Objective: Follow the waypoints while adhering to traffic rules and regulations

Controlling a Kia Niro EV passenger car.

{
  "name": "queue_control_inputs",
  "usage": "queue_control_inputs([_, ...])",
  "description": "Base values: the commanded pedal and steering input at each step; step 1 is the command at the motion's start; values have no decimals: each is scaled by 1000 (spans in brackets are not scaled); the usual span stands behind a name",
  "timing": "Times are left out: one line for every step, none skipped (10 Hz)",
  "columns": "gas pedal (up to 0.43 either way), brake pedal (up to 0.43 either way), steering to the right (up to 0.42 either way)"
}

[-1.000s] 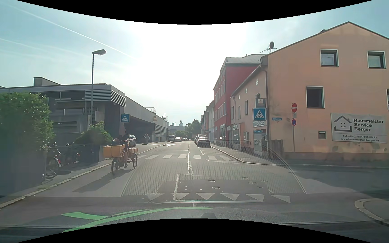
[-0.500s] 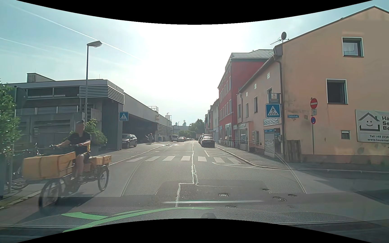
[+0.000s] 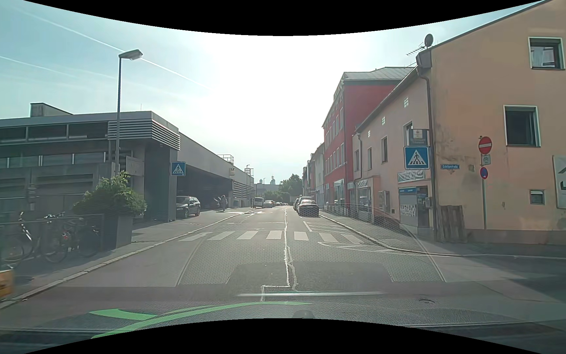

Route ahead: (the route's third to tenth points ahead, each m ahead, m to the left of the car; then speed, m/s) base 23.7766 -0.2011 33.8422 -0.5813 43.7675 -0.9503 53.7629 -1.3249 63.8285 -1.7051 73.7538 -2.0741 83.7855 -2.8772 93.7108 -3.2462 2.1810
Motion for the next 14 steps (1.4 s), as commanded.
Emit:
queue_control_inputs([0,0,-56])
queue_control_inputs([0,0,-57])
queue_control_inputs([0,0,-59])
queue_control_inputs([0,0,-62])
queue_control_inputs([59,0,-65])
queue_control_inputs([110,0,-66])
queue_control_inputs([150,0,-66])
queue_control_inputs([177,0,-66])
queue_control_inputs([248,0,-66])
queue_control_inputs([260,0,-66])
queue_control_inputs([260,0,-65])
queue_control_inputs([260,0,-61])
queue_control_inputs([260,0,-60])
queue_control_inputs([260,0,-60])
